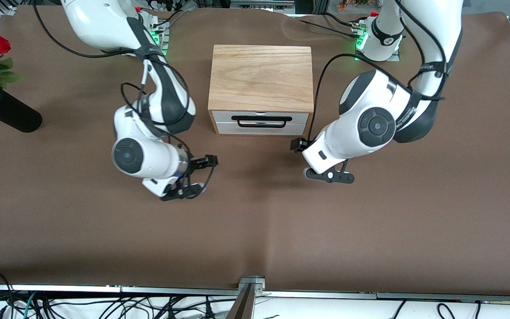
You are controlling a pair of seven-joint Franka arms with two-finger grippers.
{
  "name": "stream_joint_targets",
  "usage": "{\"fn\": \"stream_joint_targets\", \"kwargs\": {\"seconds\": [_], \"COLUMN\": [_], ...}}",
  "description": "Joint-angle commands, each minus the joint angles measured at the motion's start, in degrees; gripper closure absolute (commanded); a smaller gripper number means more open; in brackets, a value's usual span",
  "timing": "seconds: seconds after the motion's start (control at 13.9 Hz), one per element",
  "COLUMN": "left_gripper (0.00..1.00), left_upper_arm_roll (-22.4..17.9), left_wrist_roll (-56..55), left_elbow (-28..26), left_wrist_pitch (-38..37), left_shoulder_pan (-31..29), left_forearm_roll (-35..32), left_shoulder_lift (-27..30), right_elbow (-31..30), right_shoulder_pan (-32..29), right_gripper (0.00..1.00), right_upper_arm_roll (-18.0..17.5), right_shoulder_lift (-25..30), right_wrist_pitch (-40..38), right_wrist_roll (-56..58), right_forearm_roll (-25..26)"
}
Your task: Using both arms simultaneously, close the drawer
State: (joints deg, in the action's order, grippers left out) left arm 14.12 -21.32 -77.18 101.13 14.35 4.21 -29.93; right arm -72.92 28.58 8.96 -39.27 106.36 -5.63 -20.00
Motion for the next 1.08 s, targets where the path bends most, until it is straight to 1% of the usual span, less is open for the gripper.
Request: {"fn": "stream_joint_targets", "kwargs": {"seconds": [0.0,0.22,0.29,0.36,0.43,0.5,0.58,0.65,0.72,0.79,0.86,0.94,1.01], "left_gripper": [0.0,0.0,0.0,0.0,0.0,0.0,0.0,0.0,0.0,0.0,0.0,0.0,0.0], "left_upper_arm_roll": [0.1,0.3,0.2,0.0,-0.1,-0.5,-0.6,-1.1,-3.5,-8.2,-14.1,-17.7,-17.9], "left_wrist_roll": [-0.2,-0.1,-0.1,-0.1,0.0,1.5,4.3,9.4,14.9,19.8,22.4,24.3,24.6], "left_elbow": [0.0,0.1,0.1,0.1,0.1,-0.9,-1.1,-1.4,-3.7,-6.8,-7.6,-7.7,-7.9], "left_wrist_pitch": [-3.3,-6.2,-8.0,-10.0,-11.1,-11.1,-11.3,-11.3,-11.1,-10.5,-10.5,-10.4,-10.4], "left_shoulder_pan": [-4.3,-9.7,-10.9,-11.2,-11.3,-11.1,-11.4,-13.3,-13.1,-10.3,-7.5,-6.5,-6.9], "left_forearm_roll": [-3.4,-3.5,-3.6,-4.0,-7.0,-9.3,-9.2,-8.8,-8.7,-8.2,-5.8,-2.1,-0.6], "left_shoulder_lift": [3.6,8.4,9.6,10.7,12.5,15.1,16.2,17.4,19.8,22.1,22.7,22.6,22.7], "right_elbow": [0.8,2.3,2.5,2.5,2.5,2.5,2.4,2.5,2.4,2.4,2.4,2.3,2.0], "right_shoulder_pan": [0.2,0.2,0.3,0.3,0.3,0.2,0.2,-0.2,-0.6,-1.8,-3.3,-4.4,-5.0], "right_gripper": [0.0,0.0,0.0,0.0,0.0,0.0,0.0,0.0,0.0,0.0,0.0,0.0,0.0], "right_upper_arm_roll": [5.3,11.3,12.7,13.7,14.8,16.2,17.3,17.9,18.2,18.2,17.9,17.7,17.6], "right_shoulder_lift": [0.8,0.8,0.8,2.0,3.1,3.3,3.4,4.0,5.2,6.1,7.4,8.7,10.1], "right_wrist_pitch": [-0.5,-0.9,-1.0,-1.1,-0.8,-0.5,-0.5,-0.8,-0.9,-0.7,-0.6,-0.8,-1.0], "right_wrist_roll": [0.3,0.2,0.1,0.2,0.3,0.3,0.3,0.3,0.4,0.3,0.4,0.4,0.2], "right_forearm_roll": [0.8,0.8,0.7,0.8,0.8,0.7,0.5,0.5,0.9,0.9,0.8,0.8,1.0]}}
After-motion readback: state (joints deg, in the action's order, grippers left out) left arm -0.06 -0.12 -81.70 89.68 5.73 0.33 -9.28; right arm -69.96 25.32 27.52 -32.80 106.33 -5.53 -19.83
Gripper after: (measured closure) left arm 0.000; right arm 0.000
